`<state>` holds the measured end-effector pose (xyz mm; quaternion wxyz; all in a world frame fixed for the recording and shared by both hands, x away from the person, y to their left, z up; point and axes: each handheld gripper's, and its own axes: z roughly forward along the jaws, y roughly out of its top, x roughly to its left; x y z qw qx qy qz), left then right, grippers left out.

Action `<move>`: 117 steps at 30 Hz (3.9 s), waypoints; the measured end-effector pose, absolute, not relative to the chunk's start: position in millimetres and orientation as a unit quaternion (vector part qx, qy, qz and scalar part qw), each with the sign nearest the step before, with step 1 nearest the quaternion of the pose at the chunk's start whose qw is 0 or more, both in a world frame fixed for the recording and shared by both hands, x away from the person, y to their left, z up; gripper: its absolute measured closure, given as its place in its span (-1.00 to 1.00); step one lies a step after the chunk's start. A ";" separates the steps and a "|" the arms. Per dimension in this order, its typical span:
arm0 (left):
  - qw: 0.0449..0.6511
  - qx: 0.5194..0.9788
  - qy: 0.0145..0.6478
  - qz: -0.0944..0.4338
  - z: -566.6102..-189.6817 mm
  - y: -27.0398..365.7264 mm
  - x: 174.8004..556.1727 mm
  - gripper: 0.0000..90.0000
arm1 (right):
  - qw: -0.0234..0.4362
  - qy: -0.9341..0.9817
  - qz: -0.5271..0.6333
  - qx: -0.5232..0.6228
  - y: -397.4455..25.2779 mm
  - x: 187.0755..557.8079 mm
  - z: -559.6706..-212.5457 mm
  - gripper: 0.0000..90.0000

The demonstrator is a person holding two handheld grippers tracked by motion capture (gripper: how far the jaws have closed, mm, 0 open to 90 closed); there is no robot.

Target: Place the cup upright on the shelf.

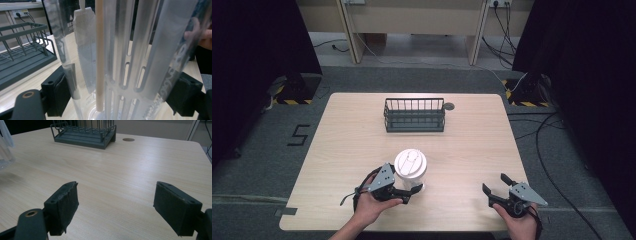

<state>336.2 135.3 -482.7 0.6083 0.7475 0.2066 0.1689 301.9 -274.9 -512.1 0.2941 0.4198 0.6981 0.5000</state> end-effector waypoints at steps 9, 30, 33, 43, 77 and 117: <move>0.611 0.741 0.215 0.176 -473.4 138.9 349.5 -0.61 | 0.294 0.698 0.500 0.419 -274.9 302.2 -512.2 -0.54; 0.610 0.735 0.228 0.192 -460.0 142.3 374.8 -0.61 | 0.294 0.697 0.501 0.419 -275.5 302.1 -512.2 -0.54; 0.608 0.735 0.229 0.195 -458.6 142.2 377.4 -0.60 | 0.294 0.698 0.501 0.419 -275.4 302.0 -512.2 -0.54; 0.608 0.730 0.236 0.206 -449.1 144.2 391.3 -0.60 | 0.293 0.698 0.501 0.420 -275.3 302.0 -512.1 -0.54; 0.602 0.721 0.254 0.231 -430.3 149.5 433.7 -0.61 | 0.293 0.698 0.502 0.419 -275.5 302.0 -512.1 -0.54; 0.594 0.711 0.278 0.256 -413.0 152.7 482.0 -0.61 | 0.292 0.695 0.505 0.420 -275.8 301.6 -512.1 -0.54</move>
